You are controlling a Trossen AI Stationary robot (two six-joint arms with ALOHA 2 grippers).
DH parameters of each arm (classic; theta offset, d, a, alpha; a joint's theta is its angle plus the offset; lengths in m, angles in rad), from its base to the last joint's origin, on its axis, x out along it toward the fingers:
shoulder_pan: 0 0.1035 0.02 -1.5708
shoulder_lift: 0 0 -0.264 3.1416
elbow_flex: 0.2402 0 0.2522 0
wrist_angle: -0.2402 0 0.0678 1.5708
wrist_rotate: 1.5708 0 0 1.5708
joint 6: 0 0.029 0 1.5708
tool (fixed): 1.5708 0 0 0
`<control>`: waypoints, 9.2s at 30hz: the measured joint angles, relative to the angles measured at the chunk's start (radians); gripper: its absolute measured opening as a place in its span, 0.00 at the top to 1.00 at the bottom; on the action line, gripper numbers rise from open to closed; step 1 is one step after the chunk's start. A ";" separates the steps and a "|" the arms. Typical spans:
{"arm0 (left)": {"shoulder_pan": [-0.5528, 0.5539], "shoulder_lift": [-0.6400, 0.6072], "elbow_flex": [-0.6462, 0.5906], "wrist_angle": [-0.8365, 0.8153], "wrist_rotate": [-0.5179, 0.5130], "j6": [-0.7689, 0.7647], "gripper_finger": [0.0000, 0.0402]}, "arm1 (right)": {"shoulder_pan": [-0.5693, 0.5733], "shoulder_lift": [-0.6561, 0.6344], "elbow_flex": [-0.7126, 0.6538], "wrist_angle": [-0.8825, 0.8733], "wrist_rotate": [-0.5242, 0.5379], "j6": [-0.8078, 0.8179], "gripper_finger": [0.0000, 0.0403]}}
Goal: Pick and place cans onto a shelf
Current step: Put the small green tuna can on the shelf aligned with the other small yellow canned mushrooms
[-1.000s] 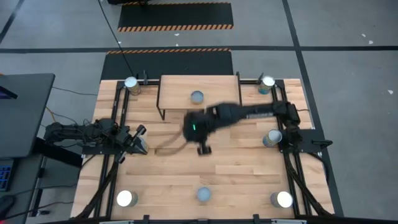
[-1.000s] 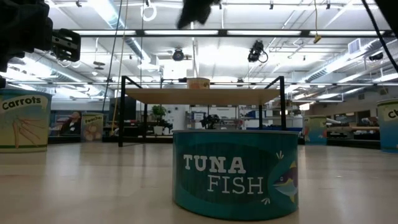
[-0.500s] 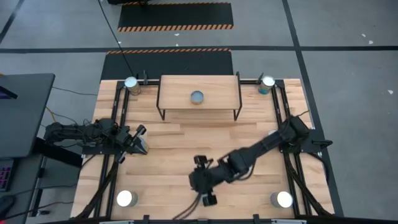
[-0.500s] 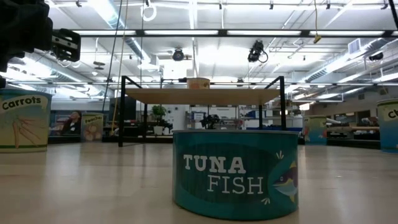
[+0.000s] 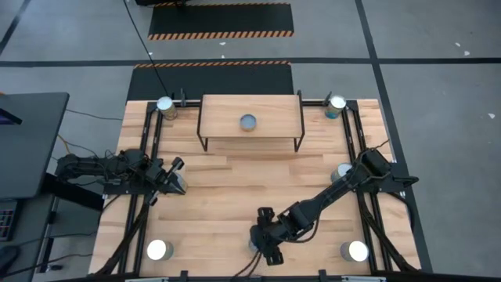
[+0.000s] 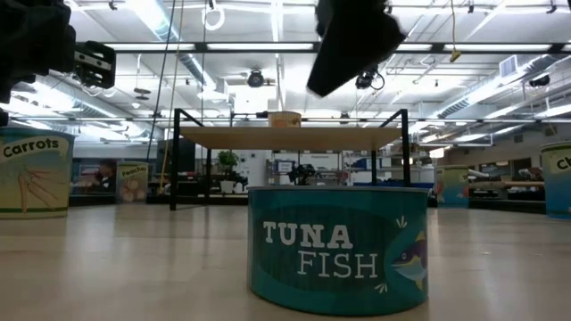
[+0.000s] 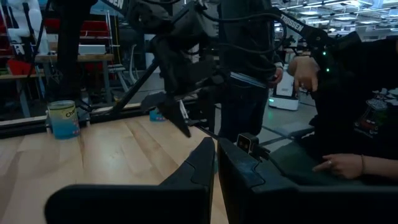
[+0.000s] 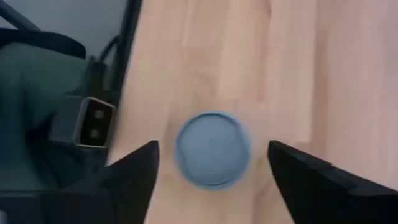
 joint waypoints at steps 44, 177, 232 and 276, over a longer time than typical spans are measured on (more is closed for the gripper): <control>0.000 0.000 0.000 -0.001 0.000 0.000 0.93 | -0.074 0.032 -0.435 0.818 -0.208 -0.563 0.01; 0.000 0.000 0.000 0.007 -0.003 0.000 0.93 | -0.180 -0.207 -0.371 0.372 0.113 0.228 0.30; 0.000 0.013 0.000 0.023 -0.003 0.000 0.93 | -0.161 0.097 -0.371 0.862 0.426 -0.260 0.01; 0.000 0.013 0.000 0.023 -0.003 0.000 0.93 | -0.253 -0.059 -0.371 0.704 0.072 -0.276 0.25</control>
